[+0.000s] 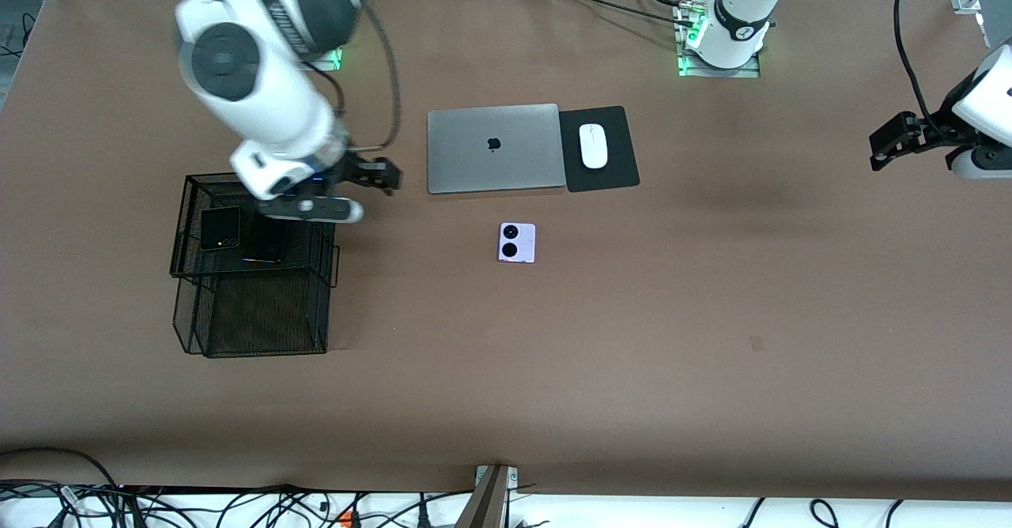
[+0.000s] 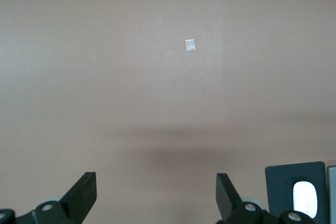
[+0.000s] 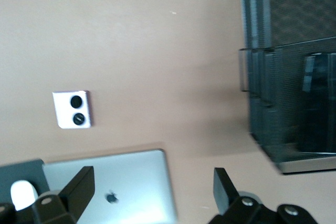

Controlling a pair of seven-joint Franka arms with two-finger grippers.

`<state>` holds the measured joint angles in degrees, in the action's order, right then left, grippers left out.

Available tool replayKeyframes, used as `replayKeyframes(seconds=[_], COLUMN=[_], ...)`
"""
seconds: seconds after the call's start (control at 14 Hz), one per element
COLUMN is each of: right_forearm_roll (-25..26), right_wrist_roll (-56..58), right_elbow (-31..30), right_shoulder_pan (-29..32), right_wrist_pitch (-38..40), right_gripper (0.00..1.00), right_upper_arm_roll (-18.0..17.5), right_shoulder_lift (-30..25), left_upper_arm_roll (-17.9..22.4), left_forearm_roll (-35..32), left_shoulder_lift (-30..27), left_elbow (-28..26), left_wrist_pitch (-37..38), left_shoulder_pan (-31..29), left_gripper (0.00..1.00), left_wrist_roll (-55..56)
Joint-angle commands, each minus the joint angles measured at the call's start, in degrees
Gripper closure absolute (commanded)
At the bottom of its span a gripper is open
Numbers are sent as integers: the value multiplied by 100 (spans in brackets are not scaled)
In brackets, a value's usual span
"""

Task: Place phones with both arms
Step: 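Withdraw the right gripper from the basket while the left gripper returns to rest, then grasp the white flip phone with the right gripper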

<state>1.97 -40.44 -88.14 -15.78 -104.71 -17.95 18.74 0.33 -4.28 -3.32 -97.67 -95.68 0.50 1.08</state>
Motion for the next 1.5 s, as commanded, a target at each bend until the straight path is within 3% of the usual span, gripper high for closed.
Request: replayKeyframes(seconds=[0.0,0.21,0.43,0.79,0.93,1.43], right_forearm_roll=[566,1067,1498,1833,1833,2273], right_wrist_roll=[-1251,-2334,-2679,-2724,-3099,-3487], right_elbow=[884,1700,2256,2248,2239,2231], right_shoulder_pan=[-354,-1135,-1751,-1876,-1849,-1832], right_wrist_pitch=[-75,-146,-268,-541,-1049,-1692], right_gripper=[0,0,0,0,0,0], right_upper_arm_roll=[-367,-385,-368,-350,-341,-289], right_shoulder_lift=[919,1718,2387,2977,3240,3812], left_upper_arm_roll=[125,266,266,231,231,152], left_forearm_roll=[129,129,137,444,428,419], left_shoulder_lift=[-380,-389,-327,-345,-301,-160], left_elbow=[-560,-604,-551,-499,-350,-129], left_wrist_pitch=[-433,-583,-558,-109,110,128], left_shoulder_pan=[99,90,90,126,152,178], left_gripper=[0,0,0,0,0,0], left_wrist_roll=[15,6,417,850,824,481])
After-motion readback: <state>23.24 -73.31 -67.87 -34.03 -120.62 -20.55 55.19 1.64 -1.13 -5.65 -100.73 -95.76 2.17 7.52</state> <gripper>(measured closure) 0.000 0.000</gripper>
